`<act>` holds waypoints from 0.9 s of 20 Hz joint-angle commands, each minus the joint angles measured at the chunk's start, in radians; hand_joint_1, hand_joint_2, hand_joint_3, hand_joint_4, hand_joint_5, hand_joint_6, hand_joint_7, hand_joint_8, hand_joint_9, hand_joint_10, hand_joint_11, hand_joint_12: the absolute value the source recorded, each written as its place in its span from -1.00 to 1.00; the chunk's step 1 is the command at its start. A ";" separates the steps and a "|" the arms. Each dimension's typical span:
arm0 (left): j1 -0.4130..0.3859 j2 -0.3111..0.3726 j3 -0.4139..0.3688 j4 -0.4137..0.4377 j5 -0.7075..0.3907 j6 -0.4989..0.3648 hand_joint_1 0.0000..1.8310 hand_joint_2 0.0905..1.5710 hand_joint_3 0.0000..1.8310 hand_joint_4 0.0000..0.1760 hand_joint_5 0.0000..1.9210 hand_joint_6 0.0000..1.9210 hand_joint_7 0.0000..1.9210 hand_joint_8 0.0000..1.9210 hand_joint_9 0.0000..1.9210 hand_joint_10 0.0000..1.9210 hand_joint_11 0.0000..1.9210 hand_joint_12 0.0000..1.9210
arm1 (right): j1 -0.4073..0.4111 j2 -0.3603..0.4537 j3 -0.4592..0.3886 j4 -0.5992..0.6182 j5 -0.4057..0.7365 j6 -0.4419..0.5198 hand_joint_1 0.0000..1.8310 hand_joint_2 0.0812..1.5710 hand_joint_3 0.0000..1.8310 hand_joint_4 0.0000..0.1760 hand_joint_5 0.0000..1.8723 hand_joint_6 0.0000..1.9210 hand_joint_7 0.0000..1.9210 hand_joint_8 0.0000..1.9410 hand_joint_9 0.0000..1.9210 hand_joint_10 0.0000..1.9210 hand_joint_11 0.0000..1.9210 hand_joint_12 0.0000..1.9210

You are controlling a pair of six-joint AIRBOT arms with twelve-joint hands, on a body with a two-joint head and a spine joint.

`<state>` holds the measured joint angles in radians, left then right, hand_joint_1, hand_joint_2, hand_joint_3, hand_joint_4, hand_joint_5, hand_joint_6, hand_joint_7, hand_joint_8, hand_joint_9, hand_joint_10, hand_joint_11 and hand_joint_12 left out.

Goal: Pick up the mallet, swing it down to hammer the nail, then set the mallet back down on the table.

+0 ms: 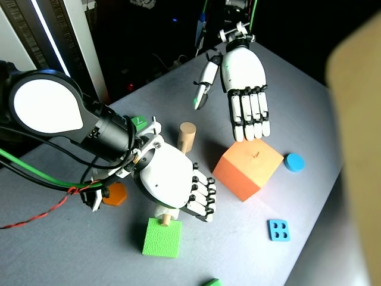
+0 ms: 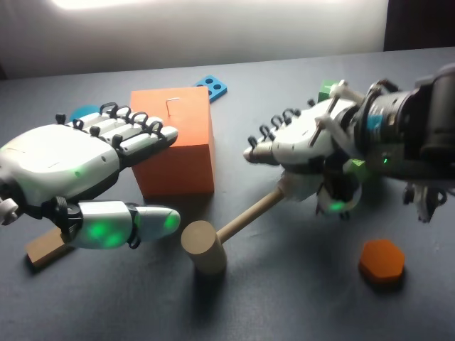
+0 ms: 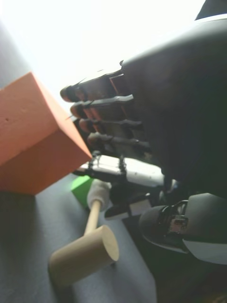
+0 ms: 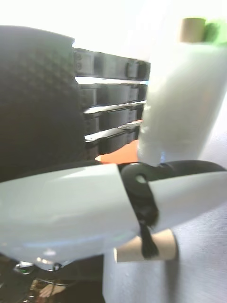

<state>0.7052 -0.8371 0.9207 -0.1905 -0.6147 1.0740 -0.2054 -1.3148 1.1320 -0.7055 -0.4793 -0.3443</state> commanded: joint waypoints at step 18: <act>0.039 -0.013 0.014 -0.066 -0.155 0.030 -1.00 0.48 -1.00 -1.00 -0.99 -1.00 -1.00 -1.00 -1.00 -1.00 -1.00 -1.00 | -0.044 -0.066 0.086 -0.027 0.103 0.013 0.42 0.16 -1.00 -1.00 -1.00 -1.00 -1.00 -1.00 -1.00 -1.00 -1.00 -0.80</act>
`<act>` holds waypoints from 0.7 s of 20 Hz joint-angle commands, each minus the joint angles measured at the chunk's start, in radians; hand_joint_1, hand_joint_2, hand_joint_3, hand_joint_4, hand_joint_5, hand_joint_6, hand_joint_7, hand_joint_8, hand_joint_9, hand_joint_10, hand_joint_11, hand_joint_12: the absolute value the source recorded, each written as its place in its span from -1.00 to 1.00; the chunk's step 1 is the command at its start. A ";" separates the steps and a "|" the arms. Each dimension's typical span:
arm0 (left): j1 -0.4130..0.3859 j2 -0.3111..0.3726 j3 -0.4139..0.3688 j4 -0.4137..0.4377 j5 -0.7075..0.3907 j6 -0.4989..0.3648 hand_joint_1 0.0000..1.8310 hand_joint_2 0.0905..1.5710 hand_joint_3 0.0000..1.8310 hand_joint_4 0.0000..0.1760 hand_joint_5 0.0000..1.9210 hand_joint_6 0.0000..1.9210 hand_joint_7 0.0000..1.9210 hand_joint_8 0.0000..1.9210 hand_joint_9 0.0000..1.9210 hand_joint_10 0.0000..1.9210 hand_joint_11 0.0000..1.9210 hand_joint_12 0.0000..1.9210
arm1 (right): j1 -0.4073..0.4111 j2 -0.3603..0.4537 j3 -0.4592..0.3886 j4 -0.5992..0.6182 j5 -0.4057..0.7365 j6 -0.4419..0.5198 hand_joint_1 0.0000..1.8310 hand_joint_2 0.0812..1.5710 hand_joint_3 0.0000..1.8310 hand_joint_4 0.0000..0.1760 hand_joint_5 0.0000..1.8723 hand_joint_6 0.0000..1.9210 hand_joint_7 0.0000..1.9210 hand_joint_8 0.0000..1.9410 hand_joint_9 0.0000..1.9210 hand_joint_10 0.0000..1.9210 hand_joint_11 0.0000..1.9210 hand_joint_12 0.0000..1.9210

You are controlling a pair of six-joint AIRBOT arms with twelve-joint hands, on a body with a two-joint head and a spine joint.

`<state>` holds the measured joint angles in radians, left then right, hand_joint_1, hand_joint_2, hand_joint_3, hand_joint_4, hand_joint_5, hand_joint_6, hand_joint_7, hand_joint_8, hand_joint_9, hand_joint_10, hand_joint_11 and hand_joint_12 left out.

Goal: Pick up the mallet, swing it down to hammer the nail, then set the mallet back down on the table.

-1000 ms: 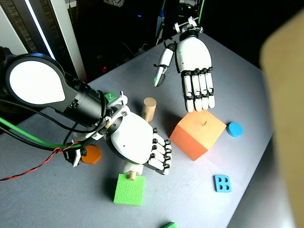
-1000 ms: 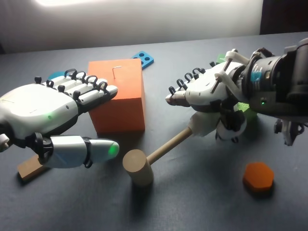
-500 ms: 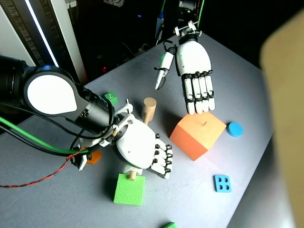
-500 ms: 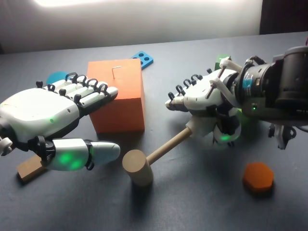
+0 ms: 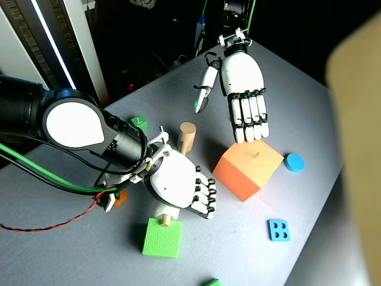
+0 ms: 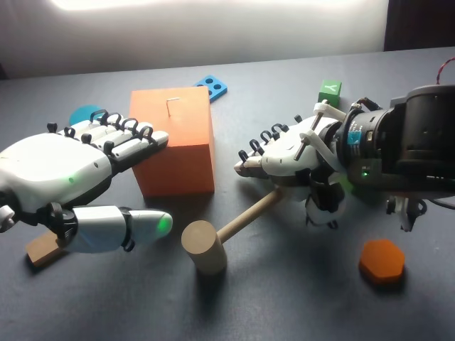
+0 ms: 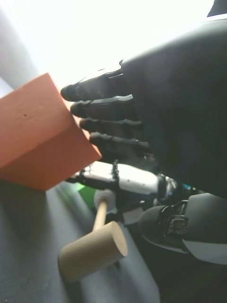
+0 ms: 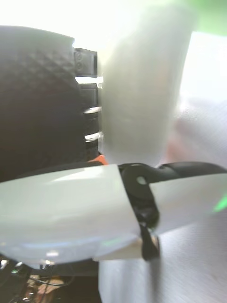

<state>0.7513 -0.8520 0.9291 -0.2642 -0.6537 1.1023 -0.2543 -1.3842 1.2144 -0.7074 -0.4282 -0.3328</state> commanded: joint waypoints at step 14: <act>-0.007 -0.015 0.016 -0.020 -0.111 -0.006 -1.00 0.48 -1.00 -1.00 -1.00 -1.00 -1.00 -1.00 -1.00 -1.00 -1.00 -1.00 | 0.007 0.008 0.008 -0.025 0.052 0.002 0.27 0.22 -1.00 -1.00 -0.49 -0.98 -0.45 -0.98 -0.46 -0.96 -0.87 0.12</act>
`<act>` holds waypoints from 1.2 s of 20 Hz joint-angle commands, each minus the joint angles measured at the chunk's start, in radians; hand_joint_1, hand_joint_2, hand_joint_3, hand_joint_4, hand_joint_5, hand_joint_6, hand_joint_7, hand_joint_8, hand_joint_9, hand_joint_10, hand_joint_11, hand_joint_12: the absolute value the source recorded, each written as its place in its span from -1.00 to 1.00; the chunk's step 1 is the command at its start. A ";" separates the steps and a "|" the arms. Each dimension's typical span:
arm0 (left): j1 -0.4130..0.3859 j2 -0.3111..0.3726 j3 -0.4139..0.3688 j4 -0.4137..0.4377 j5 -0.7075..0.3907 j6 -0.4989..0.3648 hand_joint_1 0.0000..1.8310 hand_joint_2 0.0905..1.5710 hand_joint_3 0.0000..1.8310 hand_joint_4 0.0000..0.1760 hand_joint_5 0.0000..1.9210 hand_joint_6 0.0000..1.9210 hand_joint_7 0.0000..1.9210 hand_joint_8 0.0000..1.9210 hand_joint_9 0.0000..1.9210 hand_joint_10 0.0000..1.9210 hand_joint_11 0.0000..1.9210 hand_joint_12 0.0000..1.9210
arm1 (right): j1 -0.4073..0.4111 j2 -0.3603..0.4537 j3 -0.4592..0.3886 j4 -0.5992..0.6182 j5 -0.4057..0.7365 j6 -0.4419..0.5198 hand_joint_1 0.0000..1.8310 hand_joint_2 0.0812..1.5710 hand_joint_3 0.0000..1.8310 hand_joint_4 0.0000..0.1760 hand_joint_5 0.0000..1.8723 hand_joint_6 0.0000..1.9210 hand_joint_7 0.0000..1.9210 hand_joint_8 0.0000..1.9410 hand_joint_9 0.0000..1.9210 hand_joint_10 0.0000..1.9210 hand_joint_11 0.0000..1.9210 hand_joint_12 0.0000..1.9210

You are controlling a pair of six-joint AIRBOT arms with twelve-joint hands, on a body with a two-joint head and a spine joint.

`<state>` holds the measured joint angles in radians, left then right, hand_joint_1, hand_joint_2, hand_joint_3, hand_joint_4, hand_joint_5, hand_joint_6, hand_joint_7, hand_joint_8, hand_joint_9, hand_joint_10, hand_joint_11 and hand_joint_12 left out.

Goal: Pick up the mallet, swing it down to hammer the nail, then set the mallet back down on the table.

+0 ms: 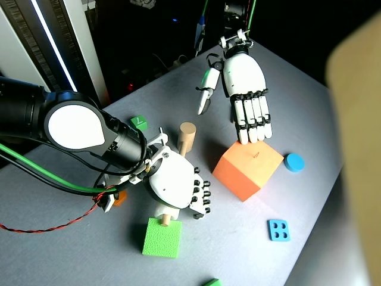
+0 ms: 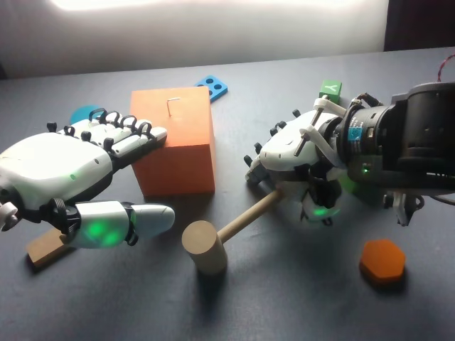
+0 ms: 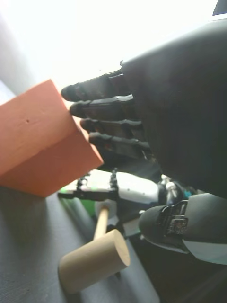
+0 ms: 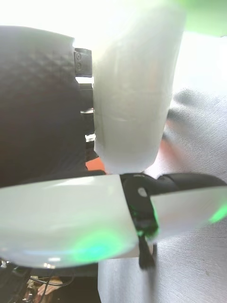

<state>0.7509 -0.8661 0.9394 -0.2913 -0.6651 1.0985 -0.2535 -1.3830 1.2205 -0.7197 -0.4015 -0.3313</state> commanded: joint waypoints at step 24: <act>-0.005 -0.006 -0.001 0.007 -0.055 0.006 -1.00 0.49 -1.00 -1.00 -0.98 -0.99 -0.98 -0.99 -0.98 -1.00 -1.00 -1.00 | 0.010 0.108 -0.110 -0.013 0.036 -0.021 -0.52 0.98 -0.99 -0.35 0.30 1.00 0.55 1.00 0.68 1.00 0.74 1.00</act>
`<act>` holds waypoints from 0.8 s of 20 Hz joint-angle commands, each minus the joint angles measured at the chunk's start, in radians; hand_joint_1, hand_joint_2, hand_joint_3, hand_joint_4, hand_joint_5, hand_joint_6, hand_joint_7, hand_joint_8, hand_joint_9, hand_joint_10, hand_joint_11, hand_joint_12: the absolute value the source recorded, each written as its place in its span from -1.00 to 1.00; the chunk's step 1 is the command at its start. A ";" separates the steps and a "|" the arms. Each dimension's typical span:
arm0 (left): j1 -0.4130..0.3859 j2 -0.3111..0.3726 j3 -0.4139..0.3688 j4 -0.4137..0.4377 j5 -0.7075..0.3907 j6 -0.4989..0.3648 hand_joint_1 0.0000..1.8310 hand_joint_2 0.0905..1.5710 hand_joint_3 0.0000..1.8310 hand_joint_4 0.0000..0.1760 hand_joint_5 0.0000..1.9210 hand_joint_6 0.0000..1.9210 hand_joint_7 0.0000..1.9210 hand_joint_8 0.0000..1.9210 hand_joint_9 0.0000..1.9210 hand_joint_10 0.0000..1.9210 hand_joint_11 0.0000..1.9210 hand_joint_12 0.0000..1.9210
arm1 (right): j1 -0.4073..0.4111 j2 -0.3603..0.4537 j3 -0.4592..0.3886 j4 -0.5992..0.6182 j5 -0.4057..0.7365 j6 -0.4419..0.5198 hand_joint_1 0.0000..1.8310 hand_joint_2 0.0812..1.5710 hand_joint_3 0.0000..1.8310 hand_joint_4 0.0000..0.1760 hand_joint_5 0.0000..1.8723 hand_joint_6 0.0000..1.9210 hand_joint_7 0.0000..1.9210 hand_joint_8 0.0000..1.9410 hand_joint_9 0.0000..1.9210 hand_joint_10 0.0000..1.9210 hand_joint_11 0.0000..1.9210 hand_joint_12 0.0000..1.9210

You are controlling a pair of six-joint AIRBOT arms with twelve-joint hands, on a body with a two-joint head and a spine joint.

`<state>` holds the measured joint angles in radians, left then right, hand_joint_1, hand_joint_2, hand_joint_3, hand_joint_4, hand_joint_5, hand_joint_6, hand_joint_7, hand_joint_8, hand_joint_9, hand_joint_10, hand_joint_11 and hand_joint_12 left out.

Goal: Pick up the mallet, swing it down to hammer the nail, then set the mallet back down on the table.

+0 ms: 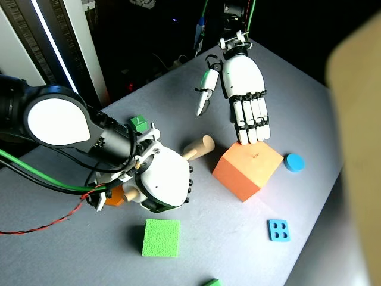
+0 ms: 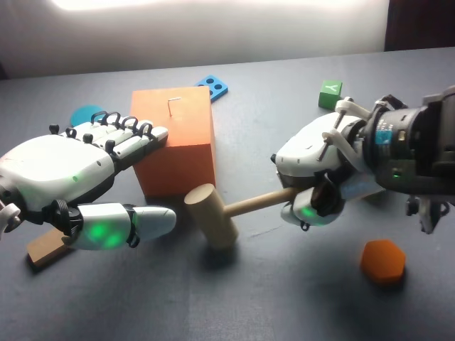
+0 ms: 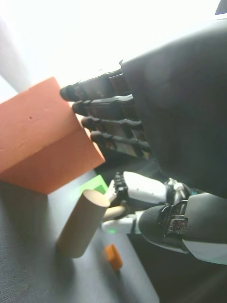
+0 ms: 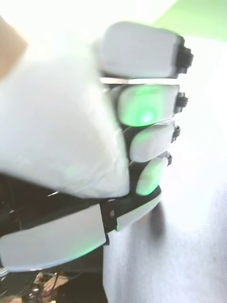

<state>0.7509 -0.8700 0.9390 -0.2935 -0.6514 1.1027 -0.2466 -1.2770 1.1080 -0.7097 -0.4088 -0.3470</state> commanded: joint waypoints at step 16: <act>-0.006 -0.002 -0.002 0.010 -0.068 0.003 -1.00 0.50 -1.00 -1.00 -0.97 -0.99 -0.97 -0.99 -0.98 -0.99 -1.00 -1.00 | 0.160 0.210 -0.125 -1.067 -0.045 0.922 -0.38 1.00 -0.95 0.83 0.21 1.00 0.48 1.00 0.63 1.00 0.74 1.00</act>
<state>0.7509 -0.8700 0.9390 -0.2939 -0.6518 1.1034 -0.0978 -1.0691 0.9852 -1.7245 -0.4320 0.5720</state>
